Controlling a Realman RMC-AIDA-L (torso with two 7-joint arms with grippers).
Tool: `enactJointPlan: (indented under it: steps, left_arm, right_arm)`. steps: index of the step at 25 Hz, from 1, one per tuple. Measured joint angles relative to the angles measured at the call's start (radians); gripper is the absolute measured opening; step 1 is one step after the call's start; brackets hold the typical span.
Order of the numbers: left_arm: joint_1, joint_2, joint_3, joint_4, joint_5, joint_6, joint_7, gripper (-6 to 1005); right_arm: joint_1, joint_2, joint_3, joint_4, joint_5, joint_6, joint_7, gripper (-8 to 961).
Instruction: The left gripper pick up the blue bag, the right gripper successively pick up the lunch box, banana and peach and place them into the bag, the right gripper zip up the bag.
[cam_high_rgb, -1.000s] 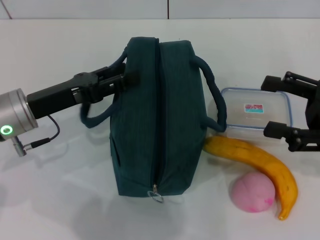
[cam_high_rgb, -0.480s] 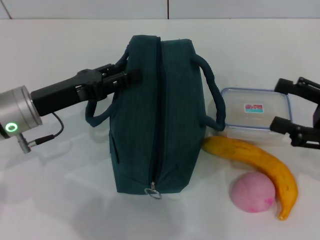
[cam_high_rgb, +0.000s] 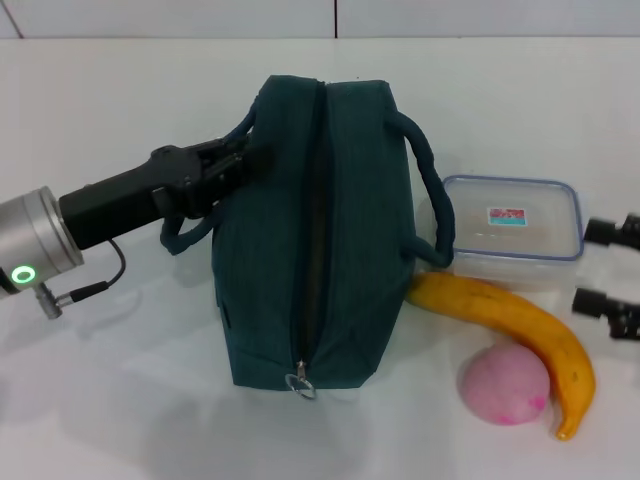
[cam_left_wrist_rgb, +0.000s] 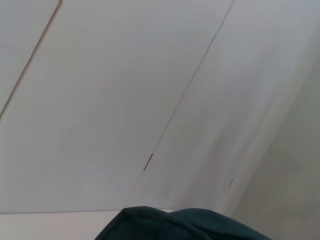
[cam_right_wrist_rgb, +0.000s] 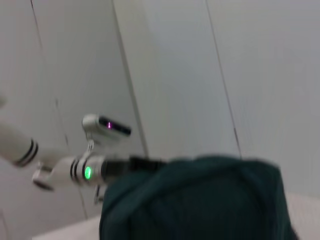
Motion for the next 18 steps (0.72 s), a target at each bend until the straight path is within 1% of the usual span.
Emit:
enactJointPlan:
  steps: [4, 8, 15, 18]
  left_arm:
    - [0.004, -0.002, 0.000, 0.031, 0.002, -0.004, 0.032, 271]
    - [0.004, -0.001, 0.000, 0.047, 0.007, -0.005, 0.052, 196]
    - [0.004, -0.001, 0.000, 0.049, 0.001, -0.006, 0.053, 39]
    - [0.002, -0.001, 0.000, 0.049, 0.001, -0.006, 0.053, 39]
  right_arm:
    - [0.002, -0.001, -0.001, 0.001, -0.085, 0.034, 0.001, 789]
    - [0.006, 0.004, -0.010, 0.006, -0.121, 0.097, 0.012, 786]
    - [0.056, 0.011, -0.012, 0.020, -0.180, 0.195, 0.097, 781]
    - [0.079, 0.013, -0.013, 0.023, -0.187, 0.220, 0.124, 779]
